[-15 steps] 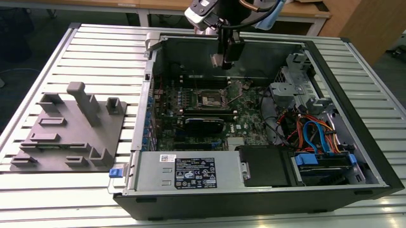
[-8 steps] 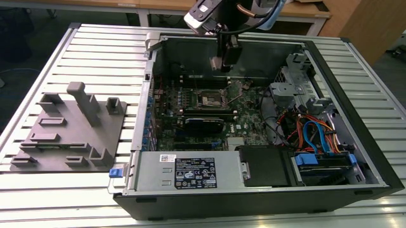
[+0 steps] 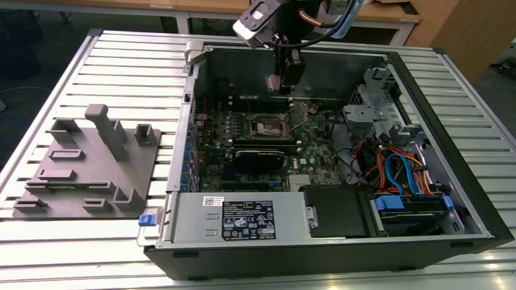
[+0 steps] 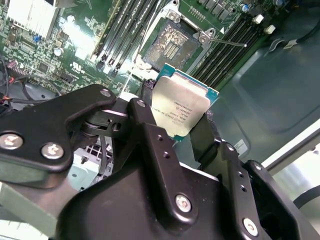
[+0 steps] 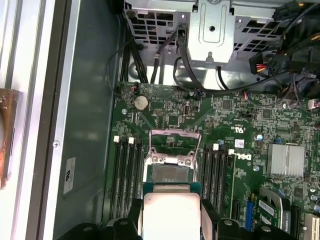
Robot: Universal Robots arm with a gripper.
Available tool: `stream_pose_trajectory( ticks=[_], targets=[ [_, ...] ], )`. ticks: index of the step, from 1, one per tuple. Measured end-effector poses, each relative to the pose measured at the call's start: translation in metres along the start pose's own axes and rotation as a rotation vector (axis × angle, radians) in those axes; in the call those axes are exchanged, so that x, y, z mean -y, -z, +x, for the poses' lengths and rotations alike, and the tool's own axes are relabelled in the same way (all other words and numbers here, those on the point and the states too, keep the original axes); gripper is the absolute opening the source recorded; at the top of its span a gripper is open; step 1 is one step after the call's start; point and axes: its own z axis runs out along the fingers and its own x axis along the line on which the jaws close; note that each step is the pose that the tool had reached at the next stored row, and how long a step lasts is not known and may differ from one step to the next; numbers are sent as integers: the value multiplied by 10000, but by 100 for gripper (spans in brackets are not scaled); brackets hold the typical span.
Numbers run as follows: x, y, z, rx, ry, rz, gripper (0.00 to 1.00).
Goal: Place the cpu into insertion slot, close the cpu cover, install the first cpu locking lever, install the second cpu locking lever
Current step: 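Place the cpu into insertion slot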
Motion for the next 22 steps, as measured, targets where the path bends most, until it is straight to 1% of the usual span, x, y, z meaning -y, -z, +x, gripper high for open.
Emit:
stream_pose_trajectory(
  ticks=[3,5,12,16,19,20,22],
  targets=[
    [1,-27,3,-7,-6,72,54],
    [1,-52,6,-9,-9,94,54],
    [4,-170,10,-21,-25,99,54],
    [7,-242,9,-14,-266,91,54],
    [9,-294,7,-12,-285,90,54],
    [9,-306,6,-12,-286,90,54],
    [10,-308,6,-8,-286,91,54]
  ],
)
